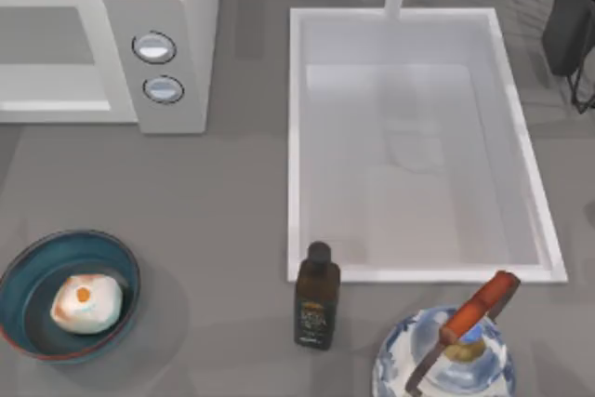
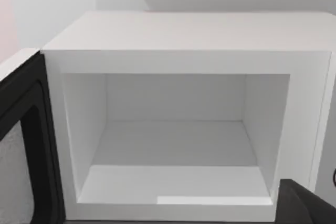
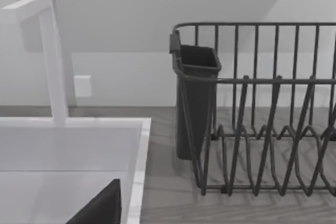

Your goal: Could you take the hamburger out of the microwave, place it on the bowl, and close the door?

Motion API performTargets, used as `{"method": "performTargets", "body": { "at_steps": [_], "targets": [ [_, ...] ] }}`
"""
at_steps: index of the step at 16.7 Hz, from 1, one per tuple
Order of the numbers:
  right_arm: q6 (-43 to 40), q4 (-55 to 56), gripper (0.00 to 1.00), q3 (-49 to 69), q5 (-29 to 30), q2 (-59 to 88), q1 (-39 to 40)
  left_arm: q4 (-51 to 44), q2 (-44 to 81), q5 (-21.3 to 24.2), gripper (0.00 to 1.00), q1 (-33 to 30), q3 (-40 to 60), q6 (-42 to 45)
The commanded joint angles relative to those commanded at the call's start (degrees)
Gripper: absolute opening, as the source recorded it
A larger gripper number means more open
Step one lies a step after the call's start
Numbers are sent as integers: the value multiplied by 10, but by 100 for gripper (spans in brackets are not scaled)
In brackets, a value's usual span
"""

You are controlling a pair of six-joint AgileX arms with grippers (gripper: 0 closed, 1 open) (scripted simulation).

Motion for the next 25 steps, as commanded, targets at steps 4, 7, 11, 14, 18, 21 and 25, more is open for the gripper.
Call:
{"method": "performTargets", "body": {
  "at_steps": [4,7,11,14,18,21,25],
  "targets": [
    [0,0,100,0,0,0,0,0,-2,2,0,1,-1,0],
    [0,0,100,0,0,0,0,-6,-12,-21,0,-22,-4,0],
    [0,0,100,0,0,0,0,-27,-44,-112,0,-112,-16,0],
    [0,0,100,0,0,0,0,-40,-67,-175,0,-175,-25,0],
    [0,0,100,0,0,0,0,-45,-73,-188,0,-189,-27,0],
    [0,0,100,0,0,0,0,-49,-75,-195,0,-196,-23,-1],
    [0,0,100,0,0,0,0,-85,-96,-286,0,-287,-8,-1]
  ]
}}
